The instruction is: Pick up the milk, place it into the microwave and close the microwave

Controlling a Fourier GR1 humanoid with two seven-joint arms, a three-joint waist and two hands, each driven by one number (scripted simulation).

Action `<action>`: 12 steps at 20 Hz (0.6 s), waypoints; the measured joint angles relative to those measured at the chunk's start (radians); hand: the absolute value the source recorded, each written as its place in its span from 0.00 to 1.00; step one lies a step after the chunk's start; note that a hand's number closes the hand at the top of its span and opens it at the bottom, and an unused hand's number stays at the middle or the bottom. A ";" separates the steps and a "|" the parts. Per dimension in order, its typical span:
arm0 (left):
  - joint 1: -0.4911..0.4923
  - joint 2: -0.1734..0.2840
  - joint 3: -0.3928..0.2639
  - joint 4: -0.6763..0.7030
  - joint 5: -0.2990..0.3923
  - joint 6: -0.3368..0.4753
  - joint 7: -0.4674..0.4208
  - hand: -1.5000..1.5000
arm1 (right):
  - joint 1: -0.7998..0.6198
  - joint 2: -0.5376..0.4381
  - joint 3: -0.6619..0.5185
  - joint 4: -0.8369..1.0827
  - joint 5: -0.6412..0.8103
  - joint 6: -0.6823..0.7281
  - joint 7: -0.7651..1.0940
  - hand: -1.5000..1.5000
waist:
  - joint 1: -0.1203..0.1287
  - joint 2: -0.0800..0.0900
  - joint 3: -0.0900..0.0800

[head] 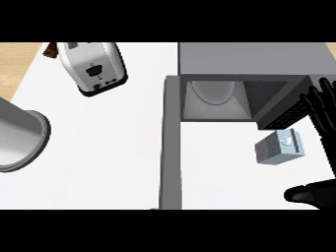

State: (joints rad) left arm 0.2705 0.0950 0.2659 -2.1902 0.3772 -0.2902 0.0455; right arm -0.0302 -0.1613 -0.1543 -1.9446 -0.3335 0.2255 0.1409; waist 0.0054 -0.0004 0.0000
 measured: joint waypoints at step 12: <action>0.035 -0.015 0.053 0.010 0.030 -0.078 -0.025 0.00 | 0.035 -0.013 -0.073 0.309 0.102 0.083 -0.266 0.00 | -0.001 0.000 0.000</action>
State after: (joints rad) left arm 0.3058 0.0801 0.3192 -2.1799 0.4075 -0.3681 0.0207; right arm 0.0046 -0.1742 -0.2274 -1.6356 -0.2319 0.3084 -0.1249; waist 0.0041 -0.0002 0.0001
